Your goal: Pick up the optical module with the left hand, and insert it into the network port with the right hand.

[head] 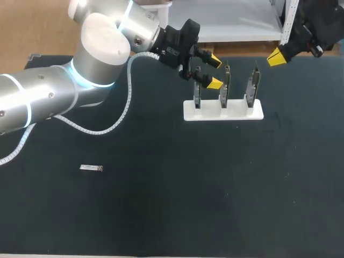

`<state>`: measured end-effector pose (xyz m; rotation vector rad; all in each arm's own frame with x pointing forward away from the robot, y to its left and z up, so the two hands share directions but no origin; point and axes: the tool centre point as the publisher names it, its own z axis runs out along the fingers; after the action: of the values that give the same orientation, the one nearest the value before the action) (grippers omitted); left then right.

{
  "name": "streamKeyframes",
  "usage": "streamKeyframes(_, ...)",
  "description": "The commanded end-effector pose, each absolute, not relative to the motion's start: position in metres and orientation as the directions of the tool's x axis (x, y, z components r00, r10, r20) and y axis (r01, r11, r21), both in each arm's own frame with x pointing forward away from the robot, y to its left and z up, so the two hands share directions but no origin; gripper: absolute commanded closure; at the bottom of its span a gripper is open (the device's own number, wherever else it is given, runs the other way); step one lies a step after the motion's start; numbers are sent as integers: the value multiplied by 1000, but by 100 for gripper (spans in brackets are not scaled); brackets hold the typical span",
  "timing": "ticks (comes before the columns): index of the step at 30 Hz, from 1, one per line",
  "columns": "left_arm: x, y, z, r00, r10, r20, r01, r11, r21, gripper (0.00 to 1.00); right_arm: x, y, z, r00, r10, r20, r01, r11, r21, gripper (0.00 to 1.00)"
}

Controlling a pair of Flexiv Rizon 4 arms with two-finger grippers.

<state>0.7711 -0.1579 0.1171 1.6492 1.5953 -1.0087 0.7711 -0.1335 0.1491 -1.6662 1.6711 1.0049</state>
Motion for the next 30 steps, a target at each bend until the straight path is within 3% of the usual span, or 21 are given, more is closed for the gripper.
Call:
streamKeyframes(1,773,-159,117,-25,521,-853,994,-76,-76,0,768,-133,148,-64,-564,-823,-993,-49,110,100)
streamKeyframes(3,773,-159,117,-25,521,-853,994,-76,-76,0,769,-132,148,-68,-566,-822,-993,-41,110,100)
streamKeyframes(4,773,-159,117,-25,521,-853,994,-76,-76,0,769,-132,148,-74,-572,-817,-993,-34,114,93)
streamKeyframes(5,773,-159,117,-25,521,-853,994,-76,-76,0,769,-132,148,-81,-575,-814,-993,-20,114,30)
streamKeyframes(6,773,-159,117,-25,521,-853,994,-76,-76,0,769,-132,148,-81,-575,-814,-993,-20,114,0)
streamKeyframes(30,771,-144,144,6,511,-859,997,-72,-36,0,769,-132,148,-81,-575,-814,-993,-20,114,0)
